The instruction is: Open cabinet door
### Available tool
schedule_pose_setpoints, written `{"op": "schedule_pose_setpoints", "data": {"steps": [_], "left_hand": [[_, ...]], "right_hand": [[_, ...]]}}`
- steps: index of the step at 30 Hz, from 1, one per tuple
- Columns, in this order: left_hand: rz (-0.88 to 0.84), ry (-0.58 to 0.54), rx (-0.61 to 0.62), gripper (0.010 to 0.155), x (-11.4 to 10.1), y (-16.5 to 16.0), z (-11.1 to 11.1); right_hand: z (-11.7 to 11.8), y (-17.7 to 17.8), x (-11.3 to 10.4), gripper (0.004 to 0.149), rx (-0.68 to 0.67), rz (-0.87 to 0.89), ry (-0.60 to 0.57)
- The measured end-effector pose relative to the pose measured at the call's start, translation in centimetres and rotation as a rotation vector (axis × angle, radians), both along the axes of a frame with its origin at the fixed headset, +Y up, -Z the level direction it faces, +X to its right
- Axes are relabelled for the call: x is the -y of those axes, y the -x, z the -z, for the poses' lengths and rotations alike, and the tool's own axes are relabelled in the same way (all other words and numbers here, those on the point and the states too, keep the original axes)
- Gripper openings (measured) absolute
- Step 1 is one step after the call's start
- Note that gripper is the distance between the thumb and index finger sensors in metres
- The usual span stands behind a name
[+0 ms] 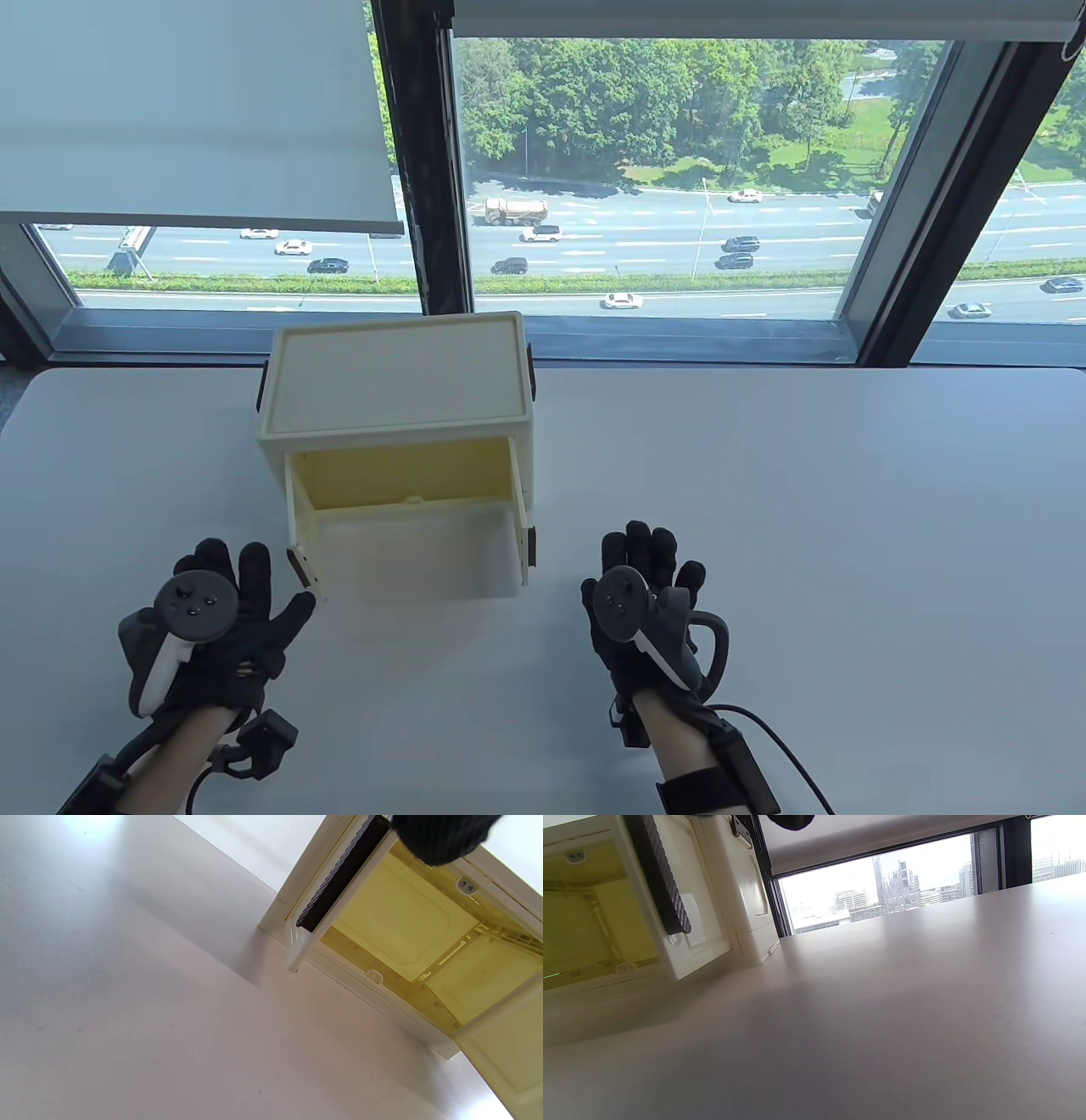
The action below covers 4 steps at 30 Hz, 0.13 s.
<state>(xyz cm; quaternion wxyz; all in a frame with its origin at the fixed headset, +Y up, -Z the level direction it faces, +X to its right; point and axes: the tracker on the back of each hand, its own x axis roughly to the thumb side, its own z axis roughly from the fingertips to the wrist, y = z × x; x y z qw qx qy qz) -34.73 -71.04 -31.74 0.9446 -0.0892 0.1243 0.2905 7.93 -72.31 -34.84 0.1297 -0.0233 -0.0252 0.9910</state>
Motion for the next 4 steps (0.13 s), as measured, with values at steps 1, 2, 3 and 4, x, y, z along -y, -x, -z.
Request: {"op": "schedule_pose_setpoints", "data": {"steps": [1,2,3,4], "left_hand": [[-0.001,-0.001,0.0,0.084,0.0,0.0,0.01],[-0.001,0.0,0.0,0.084,-0.01,0.01,0.01],[-0.001,-0.001,-0.001,0.084,-0.01,0.01,0.01],[-0.001,-0.001,-0.001,0.084,-0.01,0.01,0.01]], "right_hand": [[-0.01,-0.01,-0.03,0.065,0.0,0.0,0.0],[-0.02,-0.03,-0.03,0.065,0.001,0.002,0.0],[-0.02,-0.04,-0.03,0.065,0.001,0.003,0.001],[-0.02,-0.05,-0.02,0.065,0.002,0.004,0.002]]}}
